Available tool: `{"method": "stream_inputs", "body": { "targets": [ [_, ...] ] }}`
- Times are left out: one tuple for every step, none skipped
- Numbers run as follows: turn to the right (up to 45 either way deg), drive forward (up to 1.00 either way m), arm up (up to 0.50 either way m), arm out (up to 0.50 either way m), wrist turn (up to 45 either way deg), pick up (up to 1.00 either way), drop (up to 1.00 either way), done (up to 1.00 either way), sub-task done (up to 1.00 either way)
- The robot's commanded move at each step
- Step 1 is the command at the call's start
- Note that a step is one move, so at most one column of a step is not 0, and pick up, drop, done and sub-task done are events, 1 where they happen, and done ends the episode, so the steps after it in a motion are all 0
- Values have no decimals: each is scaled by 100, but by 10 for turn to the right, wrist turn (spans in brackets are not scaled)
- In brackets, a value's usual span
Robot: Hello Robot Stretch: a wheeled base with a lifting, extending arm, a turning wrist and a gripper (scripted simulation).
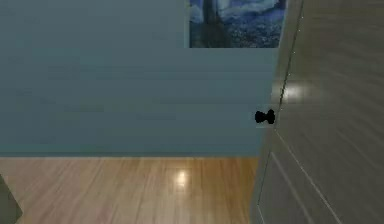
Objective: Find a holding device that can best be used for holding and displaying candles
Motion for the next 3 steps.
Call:
{"method": "stream_inputs", "body": {
  "targets": [
    [-330,0,0,0,0,0,0,0,0],
    [0,35,0,0,0,0,0,0,0],
    [90,0,0,0,0,0,0,0,0]
  ]
}}
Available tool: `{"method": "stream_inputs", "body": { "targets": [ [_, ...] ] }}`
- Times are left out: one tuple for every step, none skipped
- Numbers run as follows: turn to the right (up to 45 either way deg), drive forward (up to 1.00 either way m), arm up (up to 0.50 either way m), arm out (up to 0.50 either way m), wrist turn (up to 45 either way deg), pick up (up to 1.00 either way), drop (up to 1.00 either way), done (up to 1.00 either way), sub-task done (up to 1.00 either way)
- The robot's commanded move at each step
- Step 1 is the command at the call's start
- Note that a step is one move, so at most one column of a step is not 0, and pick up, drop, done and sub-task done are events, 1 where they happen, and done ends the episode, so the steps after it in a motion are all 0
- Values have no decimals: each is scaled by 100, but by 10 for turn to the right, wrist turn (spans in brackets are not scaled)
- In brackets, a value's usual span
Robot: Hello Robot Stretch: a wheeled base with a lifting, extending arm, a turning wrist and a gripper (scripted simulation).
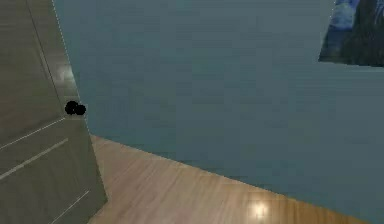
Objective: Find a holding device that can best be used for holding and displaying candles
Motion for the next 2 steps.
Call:
{"method": "stream_inputs", "body": {
  "targets": [
    [30,0,0,0,0,0,0,0,0],
    [0,100,0,0,0,0,0,0,0]
  ]
}}
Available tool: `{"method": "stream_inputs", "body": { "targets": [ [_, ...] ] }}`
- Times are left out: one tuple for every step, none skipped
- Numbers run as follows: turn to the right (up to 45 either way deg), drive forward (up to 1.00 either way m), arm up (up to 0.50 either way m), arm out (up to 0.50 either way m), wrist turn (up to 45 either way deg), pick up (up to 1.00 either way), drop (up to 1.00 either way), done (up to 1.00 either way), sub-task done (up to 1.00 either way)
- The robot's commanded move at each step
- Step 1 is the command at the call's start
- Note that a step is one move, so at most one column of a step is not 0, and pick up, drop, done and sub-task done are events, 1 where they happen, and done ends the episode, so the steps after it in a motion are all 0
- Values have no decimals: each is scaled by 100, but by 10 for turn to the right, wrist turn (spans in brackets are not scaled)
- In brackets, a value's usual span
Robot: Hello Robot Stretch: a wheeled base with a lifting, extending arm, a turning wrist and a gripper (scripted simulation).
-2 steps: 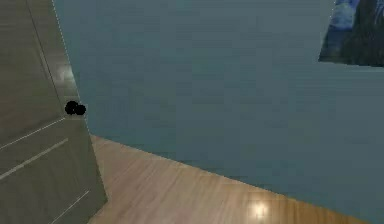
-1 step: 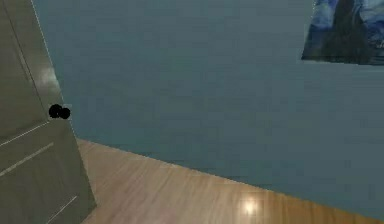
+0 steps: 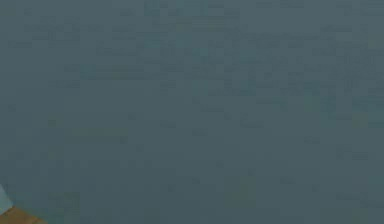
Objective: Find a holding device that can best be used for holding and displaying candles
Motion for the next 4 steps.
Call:
{"method": "stream_inputs", "body": {
  "targets": [
    [0,10,0,0,0,0,0,0,0],
    [-450,0,0,0,0,0,0,0,0],
    [-60,0,0,0,0,0,0,0,0],
    [0,60,0,0,0,0,0,0,0]
  ]
}}
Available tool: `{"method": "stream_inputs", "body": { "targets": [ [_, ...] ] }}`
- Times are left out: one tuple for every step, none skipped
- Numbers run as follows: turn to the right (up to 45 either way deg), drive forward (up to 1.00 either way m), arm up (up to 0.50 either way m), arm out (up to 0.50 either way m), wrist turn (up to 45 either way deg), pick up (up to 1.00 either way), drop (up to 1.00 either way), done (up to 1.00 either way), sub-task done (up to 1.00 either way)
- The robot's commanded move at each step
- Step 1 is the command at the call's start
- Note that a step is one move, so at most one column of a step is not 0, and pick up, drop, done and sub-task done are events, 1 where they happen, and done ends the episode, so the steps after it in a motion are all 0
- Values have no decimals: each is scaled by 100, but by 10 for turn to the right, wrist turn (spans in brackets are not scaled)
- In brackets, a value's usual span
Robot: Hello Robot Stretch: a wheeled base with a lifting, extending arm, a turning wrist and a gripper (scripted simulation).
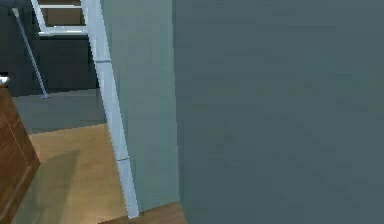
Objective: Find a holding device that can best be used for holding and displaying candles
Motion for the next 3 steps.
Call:
{"method": "stream_inputs", "body": {
  "targets": [
    [-180,0,0,0,0,0,0,0,0],
    [0,45,0,0,0,0,0,0,0],
    [-210,0,0,0,0,0,0,0,0]
  ]
}}
